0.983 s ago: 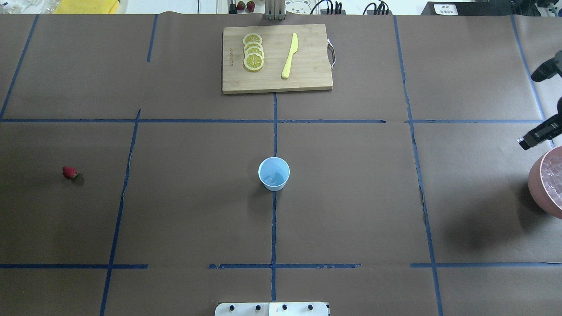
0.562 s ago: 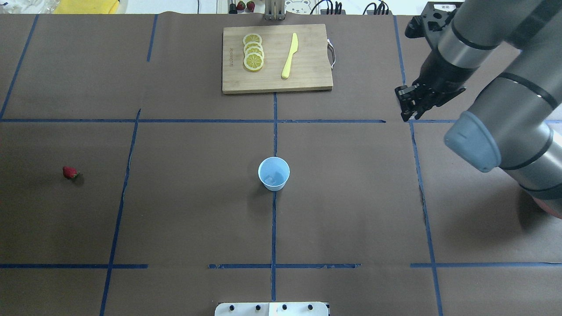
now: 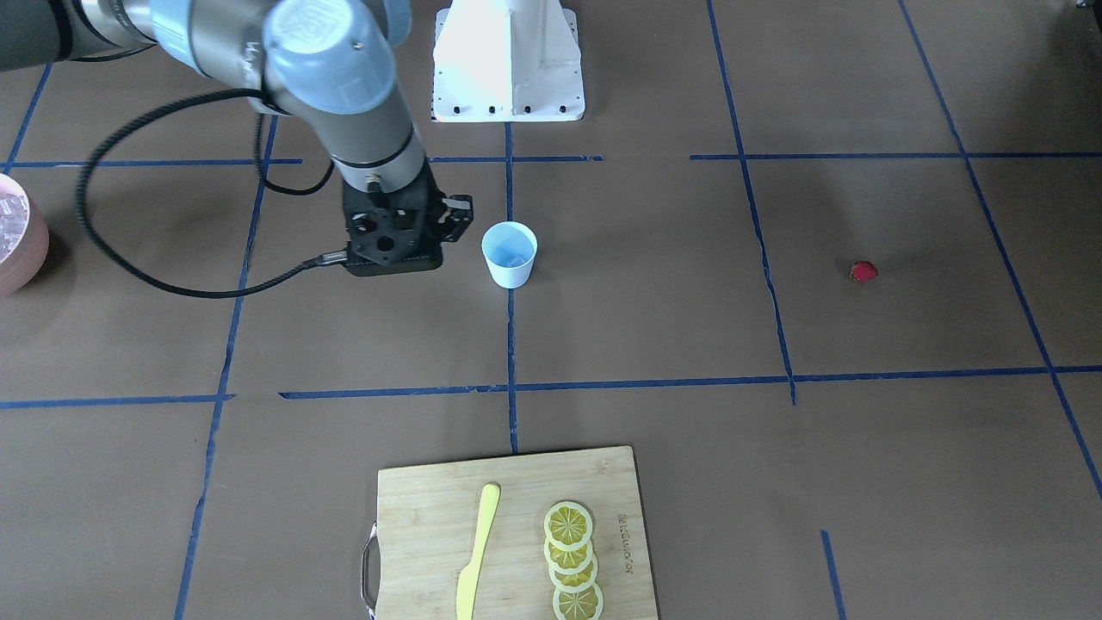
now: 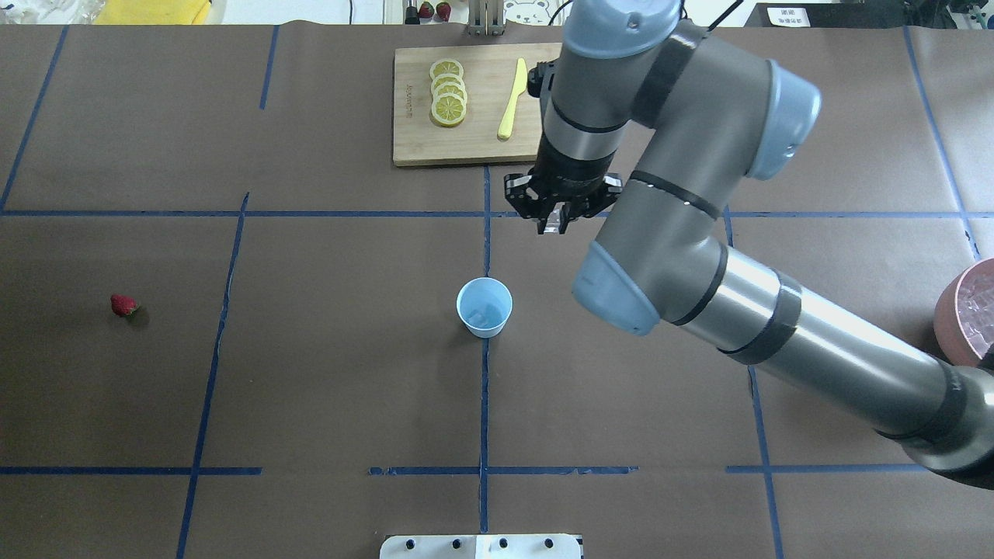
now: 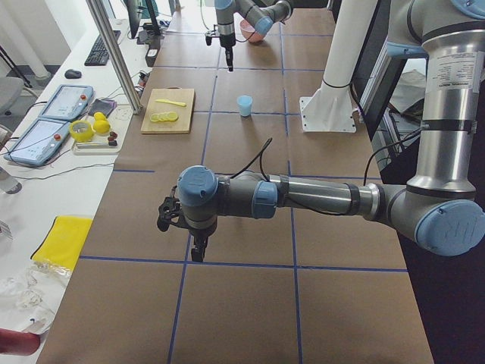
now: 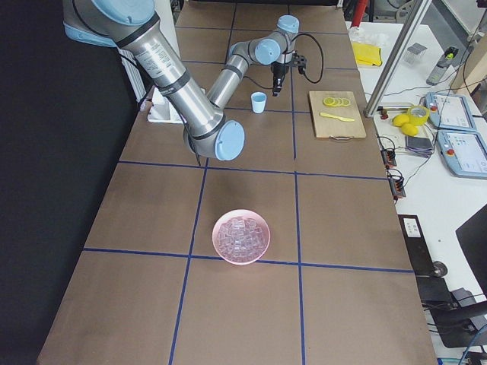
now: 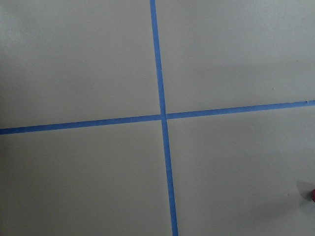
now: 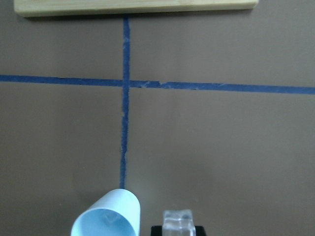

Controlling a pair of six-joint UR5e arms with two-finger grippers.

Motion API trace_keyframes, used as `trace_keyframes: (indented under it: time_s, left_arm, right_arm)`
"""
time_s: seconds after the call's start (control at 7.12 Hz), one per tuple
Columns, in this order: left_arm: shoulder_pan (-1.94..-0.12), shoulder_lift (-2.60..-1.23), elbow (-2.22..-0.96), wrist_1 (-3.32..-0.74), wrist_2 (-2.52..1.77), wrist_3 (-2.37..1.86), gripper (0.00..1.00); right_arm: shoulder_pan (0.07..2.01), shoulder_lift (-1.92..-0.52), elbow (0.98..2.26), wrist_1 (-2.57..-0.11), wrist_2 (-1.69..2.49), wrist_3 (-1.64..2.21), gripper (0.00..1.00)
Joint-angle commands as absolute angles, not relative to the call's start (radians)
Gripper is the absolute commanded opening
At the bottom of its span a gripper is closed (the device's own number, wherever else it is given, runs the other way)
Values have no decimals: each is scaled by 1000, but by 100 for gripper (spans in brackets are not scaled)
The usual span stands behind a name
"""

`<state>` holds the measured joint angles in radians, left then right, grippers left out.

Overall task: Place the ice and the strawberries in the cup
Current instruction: 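Carry the ice cube with the right gripper over the light-blue cup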

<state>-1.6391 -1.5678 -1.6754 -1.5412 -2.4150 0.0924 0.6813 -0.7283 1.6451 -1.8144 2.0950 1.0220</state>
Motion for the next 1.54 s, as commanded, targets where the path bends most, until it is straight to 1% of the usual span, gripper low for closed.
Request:
trace_keyframes:
  time_s: [0.0,0.7,0.98,1.12,1.26,1.4]
  left_arm:
    - [-1638,-1568,-1671,-1540,-2414,94,100]
    - [-1635,-1568,-1663,-1543,-2414,94,100]
    - [-1634,-1568,-1663,-1543,-2414,94,100]
    - [-1632,-1568,-1663,-1543,-2414,94,100]
    - [-1632,-1568,-1660,-1543,-2414,94,100]
    - [-1632,-1566,-1657,-1543,-2414,94,100]
  right_arm:
    - [570,-670,1563,-1781,1981,1109,0]
    - [519,-660,1552,-1779,1976,1114,1]
    - [512,-661,1551,-1778,1977,1112,4]
    - [512,-658,1554,-1778,1977,1112,17]
    - [512,-658,1554,-1778,1977,1112,44]
    - [512,-661,1555,-1778,1976,1112,82]
